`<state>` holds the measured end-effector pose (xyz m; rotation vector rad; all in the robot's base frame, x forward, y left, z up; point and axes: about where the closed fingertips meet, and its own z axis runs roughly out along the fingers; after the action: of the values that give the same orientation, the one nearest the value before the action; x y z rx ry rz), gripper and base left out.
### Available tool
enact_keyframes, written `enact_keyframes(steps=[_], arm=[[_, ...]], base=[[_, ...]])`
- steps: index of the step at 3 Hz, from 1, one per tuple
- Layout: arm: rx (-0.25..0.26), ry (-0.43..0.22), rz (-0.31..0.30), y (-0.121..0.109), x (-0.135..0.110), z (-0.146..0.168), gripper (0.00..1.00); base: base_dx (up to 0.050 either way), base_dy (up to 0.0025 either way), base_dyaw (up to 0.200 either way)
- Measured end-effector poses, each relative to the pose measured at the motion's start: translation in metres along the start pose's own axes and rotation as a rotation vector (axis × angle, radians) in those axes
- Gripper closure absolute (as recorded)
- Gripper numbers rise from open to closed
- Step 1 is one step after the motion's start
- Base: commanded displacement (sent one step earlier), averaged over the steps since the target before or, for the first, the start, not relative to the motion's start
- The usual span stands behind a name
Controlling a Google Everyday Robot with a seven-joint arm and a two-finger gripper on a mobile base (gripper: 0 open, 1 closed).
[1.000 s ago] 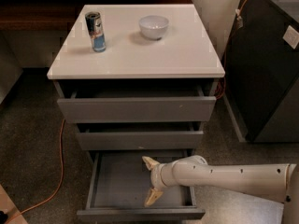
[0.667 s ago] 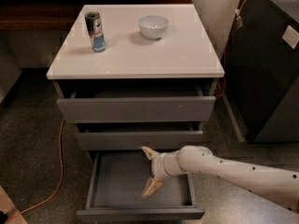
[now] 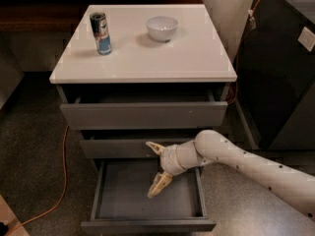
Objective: Place redbull can into bottom drawer
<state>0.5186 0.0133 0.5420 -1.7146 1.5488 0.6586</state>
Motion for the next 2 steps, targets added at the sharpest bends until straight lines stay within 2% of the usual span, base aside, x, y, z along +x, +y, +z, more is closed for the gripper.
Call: enact_keyframes(steps=[1,2], arm=[[-0.035,-0.027,-0.008,-0.008,-0.025,-0.02,0.0],[-0.051,-0.016,-0.042,-0.013,-0.048,-0.037,0.0]], base=[[0.0,0.0,0.0],[0.0,0.0,0.0]])
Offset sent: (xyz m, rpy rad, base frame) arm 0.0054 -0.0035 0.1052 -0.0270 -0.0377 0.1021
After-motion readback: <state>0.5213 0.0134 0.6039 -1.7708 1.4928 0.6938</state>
